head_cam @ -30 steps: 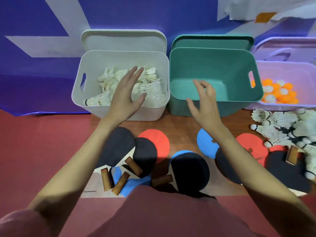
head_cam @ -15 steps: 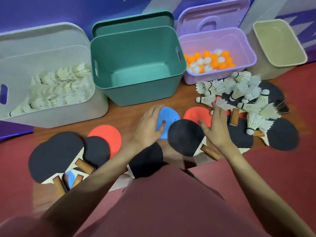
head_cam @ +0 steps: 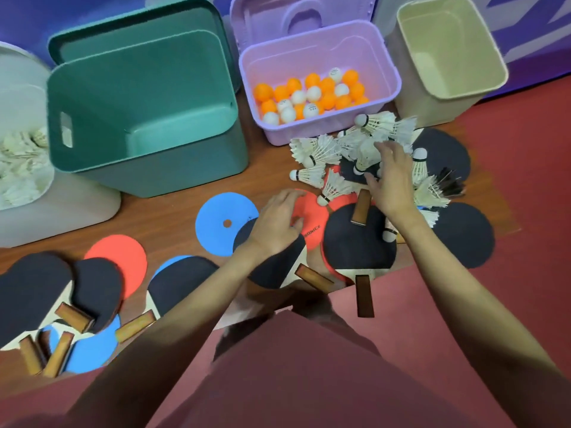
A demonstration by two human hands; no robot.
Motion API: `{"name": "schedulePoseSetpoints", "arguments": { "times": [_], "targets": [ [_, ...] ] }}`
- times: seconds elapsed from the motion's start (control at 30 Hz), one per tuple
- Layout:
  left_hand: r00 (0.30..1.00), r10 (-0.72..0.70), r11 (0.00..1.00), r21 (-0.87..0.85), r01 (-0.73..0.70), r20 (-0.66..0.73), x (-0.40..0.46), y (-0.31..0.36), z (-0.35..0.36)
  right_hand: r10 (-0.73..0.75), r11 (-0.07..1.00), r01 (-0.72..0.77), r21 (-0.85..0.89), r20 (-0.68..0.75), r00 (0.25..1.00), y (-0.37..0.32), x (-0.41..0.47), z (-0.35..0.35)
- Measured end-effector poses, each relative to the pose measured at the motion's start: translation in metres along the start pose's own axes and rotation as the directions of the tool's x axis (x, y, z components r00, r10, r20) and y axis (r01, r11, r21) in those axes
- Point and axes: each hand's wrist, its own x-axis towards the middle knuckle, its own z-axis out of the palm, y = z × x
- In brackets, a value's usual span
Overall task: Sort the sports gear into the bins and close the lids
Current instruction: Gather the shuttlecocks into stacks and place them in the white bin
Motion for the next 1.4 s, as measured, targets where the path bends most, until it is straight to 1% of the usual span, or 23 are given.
{"name": "schedulePoseSetpoints", "arguments": {
  "times": [0.1,0.17,0.2,0.27,0.37,0.47,0.6,0.67,0.8,0.93,1.07,1.13,1.23,1.3,1.4],
  "targets": [
    [0.998,-0.045,0.999,0.027,0.044,0.046,0.02,0.013,0.017,-0.046,0.994,0.047,-0.099,0.015,0.999,0.008,0.013,0.004],
    [0.994,-0.082,0.997,0.011,0.081,0.068,0.034,0.018,0.029,-0.057,0.993,0.055,-0.1,-0.014,0.998,0.012,0.014,0.007],
    [0.992,-0.104,0.995,-0.001,0.104,0.067,0.041,0.02,0.035,-0.05,0.997,0.048,-0.063,-0.043,0.998,0.014,0.012,0.008],
    [0.986,-0.159,0.987,-0.009,0.159,0.044,0.054,0.022,0.046,-0.026,0.997,0.036,0.073,-0.13,0.991,0.018,0.006,0.009],
    [0.966,-0.255,0.966,0.027,0.256,-0.037,0.07,0.024,0.06,0.014,0.97,0.041,0.24,-0.226,0.974,0.021,-0.007,0.008],
    [0.943,-0.319,0.939,0.101,0.329,-0.097,0.079,0.03,0.068,0.027,0.957,0.038,0.288,-0.221,0.975,0.024,-0.017,0.007],
    [0.932,-0.34,0.923,0.145,0.356,-0.121,0.086,0.032,0.082,0.004,0.959,0.051,0.28,-0.193,0.981,0.03,-0.025,0.006],
    [0.932,-0.338,0.93,0.102,0.352,-0.133,0.086,0.03,0.087,0.007,0.955,0.056,0.29,-0.213,0.977,0.029,-0.028,0.003],
    [0.938,-0.314,0.949,-0.082,0.304,-0.15,0.071,0.022,0.086,-0.034,0.948,0.112,0.299,-0.254,0.967,0.023,-0.033,-0.007],
    [0.921,-0.338,0.922,-0.264,0.283,-0.195,0.042,0.012,0.077,-0.191,0.923,0.239,0.302,-0.181,0.965,0.016,-0.039,-0.013],
    [0.918,-0.32,0.916,-0.324,0.237,-0.233,0.02,0.002,0.069,-0.31,0.89,0.323,0.321,-0.094,0.946,0.004,-0.046,-0.006],
    [0.926,-0.29,0.916,-0.35,0.195,-0.243,0.014,0.002,0.063,-0.391,0.873,0.375,0.312,-0.014,0.92,-0.004,-0.047,0.0],
    [0.946,-0.236,0.913,-0.384,0.137,-0.223,0.007,0.004,0.054,-0.511,0.835,0.456,0.309,0.126,0.851,-0.018,-0.053,0.008],
    [0.955,-0.211,0.905,-0.41,0.111,-0.207,0.004,0.002,0.047,-0.545,0.818,0.475,0.324,0.175,0.82,-0.029,-0.056,0.01],
    [0.958,-0.22,0.866,-0.489,0.105,-0.183,-0.001,-0.006,0.034,-0.554,0.809,0.459,0.367,0.215,0.804,-0.045,-0.058,0.012]
  ]
}}
